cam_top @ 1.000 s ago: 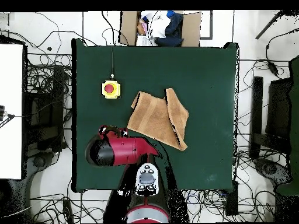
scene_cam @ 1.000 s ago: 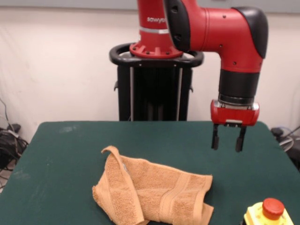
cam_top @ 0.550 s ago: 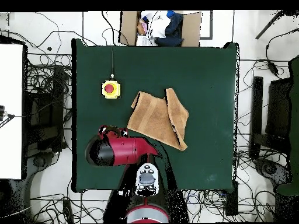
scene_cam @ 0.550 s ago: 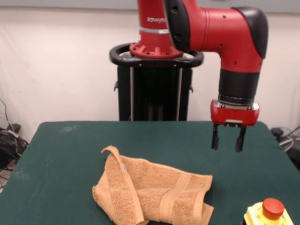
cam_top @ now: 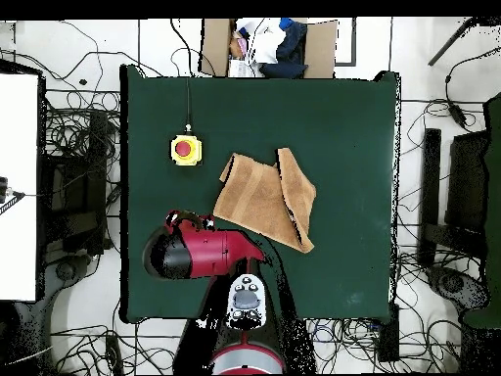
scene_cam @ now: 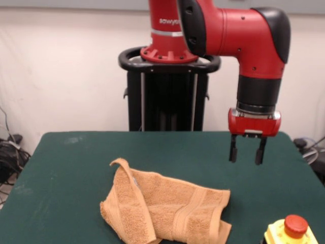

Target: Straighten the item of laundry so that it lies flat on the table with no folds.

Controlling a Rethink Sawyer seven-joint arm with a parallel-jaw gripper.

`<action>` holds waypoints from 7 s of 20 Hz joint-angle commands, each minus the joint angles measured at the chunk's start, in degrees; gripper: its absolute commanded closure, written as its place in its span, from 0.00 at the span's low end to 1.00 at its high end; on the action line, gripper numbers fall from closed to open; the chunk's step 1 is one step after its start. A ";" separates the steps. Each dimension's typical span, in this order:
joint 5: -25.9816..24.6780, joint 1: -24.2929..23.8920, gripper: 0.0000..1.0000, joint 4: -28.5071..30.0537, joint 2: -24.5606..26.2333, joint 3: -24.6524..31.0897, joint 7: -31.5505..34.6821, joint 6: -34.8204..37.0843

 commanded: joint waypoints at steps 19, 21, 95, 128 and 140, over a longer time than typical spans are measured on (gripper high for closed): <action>-11.47 -12.58 0.00 -2.53 3.14 19.20 5.44 3.50; -12.05 -12.97 0.00 -2.37 3.21 19.41 5.46 4.04; -27.49 -27.36 0.00 -3.59 5.92 37.01 -3.22 22.51; -40.02 -37.42 0.00 -1.12 10.66 52.54 -7.19 22.37; -34.67 -38.00 0.00 13.58 -8.37 58.54 11.05 16.70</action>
